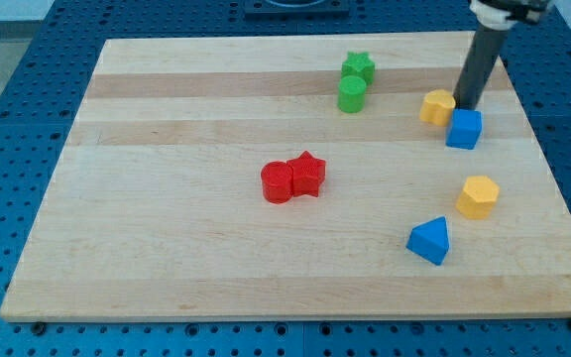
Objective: Put the yellow heart into the yellow hexagon
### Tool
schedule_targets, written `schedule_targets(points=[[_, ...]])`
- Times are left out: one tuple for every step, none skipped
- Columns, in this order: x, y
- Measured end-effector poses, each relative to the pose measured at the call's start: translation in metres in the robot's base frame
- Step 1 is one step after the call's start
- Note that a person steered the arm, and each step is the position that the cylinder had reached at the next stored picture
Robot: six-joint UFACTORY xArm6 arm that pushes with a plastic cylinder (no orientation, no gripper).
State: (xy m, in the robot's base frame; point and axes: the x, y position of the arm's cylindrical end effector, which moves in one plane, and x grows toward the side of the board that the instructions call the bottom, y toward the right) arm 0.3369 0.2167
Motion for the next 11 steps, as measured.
schedule_targets(points=[[-0.036,0.0],[-0.029,-0.019],[-0.01,-0.036],[0.011,-0.047],[0.015,-0.048],[-0.018,-0.048],[-0.021,-0.048],[-0.021,-0.048],[-0.003,-0.048],[0.053,-0.048],[0.053,-0.048]])
